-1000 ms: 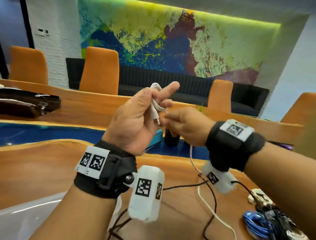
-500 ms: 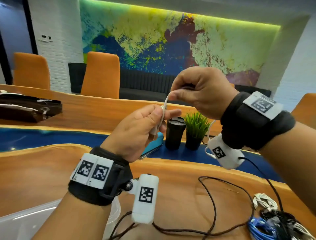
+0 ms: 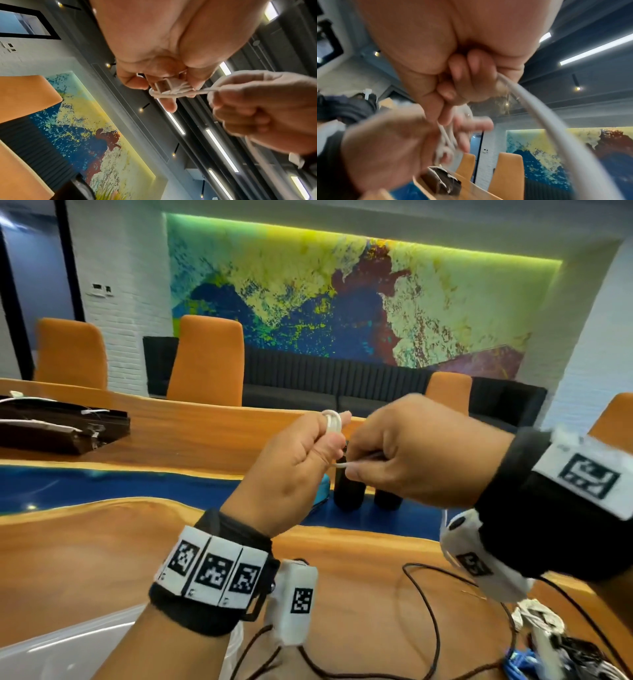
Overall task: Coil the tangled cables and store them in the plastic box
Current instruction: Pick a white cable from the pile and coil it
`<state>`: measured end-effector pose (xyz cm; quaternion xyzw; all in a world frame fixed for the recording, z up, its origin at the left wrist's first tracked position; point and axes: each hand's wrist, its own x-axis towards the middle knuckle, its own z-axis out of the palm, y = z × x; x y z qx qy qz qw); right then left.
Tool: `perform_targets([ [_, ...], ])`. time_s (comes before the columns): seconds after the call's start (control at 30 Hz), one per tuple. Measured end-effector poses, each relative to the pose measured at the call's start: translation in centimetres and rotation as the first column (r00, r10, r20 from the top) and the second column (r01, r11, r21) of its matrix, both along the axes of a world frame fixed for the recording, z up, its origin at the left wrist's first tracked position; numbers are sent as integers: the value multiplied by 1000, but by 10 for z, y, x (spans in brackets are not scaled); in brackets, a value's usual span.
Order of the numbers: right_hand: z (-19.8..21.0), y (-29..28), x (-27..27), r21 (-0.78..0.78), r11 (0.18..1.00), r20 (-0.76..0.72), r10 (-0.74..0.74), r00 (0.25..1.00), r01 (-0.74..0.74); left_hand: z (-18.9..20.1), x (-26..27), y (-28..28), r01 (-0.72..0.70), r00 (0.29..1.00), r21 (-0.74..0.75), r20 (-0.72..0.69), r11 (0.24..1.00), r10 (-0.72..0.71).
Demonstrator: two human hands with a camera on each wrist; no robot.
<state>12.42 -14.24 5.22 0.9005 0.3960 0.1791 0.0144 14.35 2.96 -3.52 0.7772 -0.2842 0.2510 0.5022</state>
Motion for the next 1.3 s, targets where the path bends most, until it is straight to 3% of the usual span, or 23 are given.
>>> perform_targets([
  [0.1,24,-4,-8,151,988,0,20,1000,-20,-1,-1,-1,15,998,26,-66,1000,-14],
  [0.17,31,-9,2,280,959,45,42,998,-53,0,-4,-2,193,952,-169,-204,967,-226],
  [0.27,20,-18,30,486,872,16,50,999,-52,1,-11,-5,420,772,-477,-260,772,-580],
  [0.37,-8,-22,48,654,756,-136,110,985,6,2,-12,-9,537,598,-622,-196,570,-777],
  [0.43,-30,-22,50,674,737,-232,140,963,55,2,-10,-10,542,518,-727,-106,422,-849],
  [0.57,-56,-15,39,532,842,-290,77,954,94,2,0,-4,474,574,-801,-34,366,-818],
  [0.7,-42,-16,31,431,894,-236,-15,972,119,5,1,1,428,593,-832,-37,353,-805],
  [0.87,-38,-38,30,543,822,-178,-86,980,170,11,5,17,321,632,-911,3,259,-775],
  [1.0,-50,-52,25,627,755,-231,-56,971,193,9,12,28,184,704,-948,-56,258,-708],
  [1.17,-71,-50,17,404,894,-293,-72,953,192,10,11,26,200,639,-955,-44,221,-768],
  [1.3,-74,-53,21,478,849,-234,-122,965,223,10,8,21,251,575,-954,12,163,-818],
])
